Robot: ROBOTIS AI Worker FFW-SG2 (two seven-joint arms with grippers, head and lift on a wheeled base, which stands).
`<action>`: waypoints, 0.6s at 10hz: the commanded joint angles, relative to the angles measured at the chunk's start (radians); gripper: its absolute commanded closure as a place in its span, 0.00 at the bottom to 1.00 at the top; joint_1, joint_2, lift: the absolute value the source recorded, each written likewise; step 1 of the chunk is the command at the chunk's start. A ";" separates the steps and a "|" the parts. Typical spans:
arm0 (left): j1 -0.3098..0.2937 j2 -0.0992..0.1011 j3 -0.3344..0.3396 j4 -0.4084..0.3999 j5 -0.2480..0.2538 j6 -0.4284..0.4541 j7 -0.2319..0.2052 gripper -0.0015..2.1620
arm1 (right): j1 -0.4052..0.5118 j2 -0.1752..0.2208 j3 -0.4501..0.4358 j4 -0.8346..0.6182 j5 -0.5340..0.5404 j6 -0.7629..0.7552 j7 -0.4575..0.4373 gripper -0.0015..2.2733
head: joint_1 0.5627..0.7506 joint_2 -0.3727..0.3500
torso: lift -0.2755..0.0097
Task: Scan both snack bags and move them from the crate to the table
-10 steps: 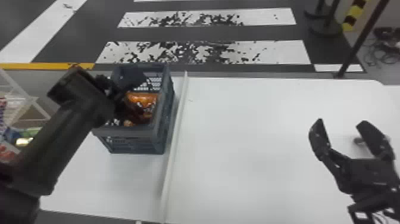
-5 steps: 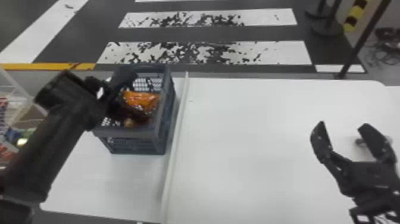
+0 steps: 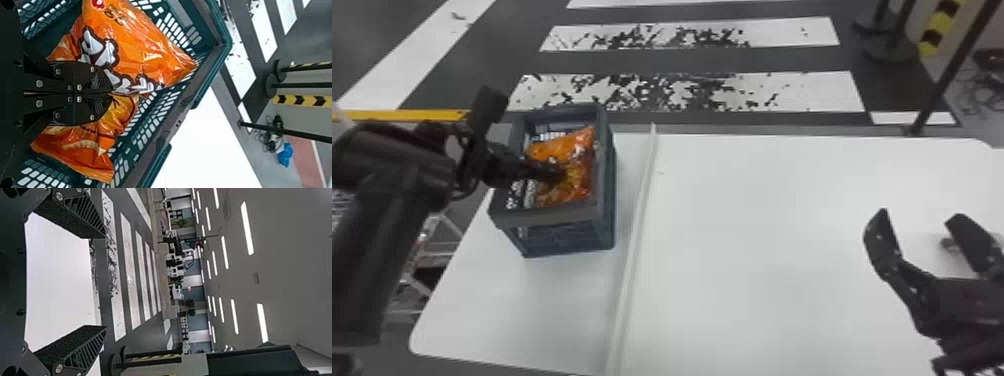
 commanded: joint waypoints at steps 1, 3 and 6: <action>0.005 0.013 0.051 -0.003 0.072 -0.026 -0.019 0.99 | -0.004 0.000 0.000 0.003 0.001 0.003 0.000 0.05 | 0.70 0.71 | 0.66; 0.010 0.013 0.069 -0.003 0.109 -0.057 -0.032 0.99 | -0.006 0.000 0.000 0.006 0.000 0.006 0.000 0.05 | 0.70 0.72 | 0.66; 0.039 0.012 0.122 -0.064 0.170 -0.069 -0.035 0.99 | -0.009 0.000 -0.002 0.007 0.001 0.006 0.000 0.05 | 0.70 0.71 | 0.66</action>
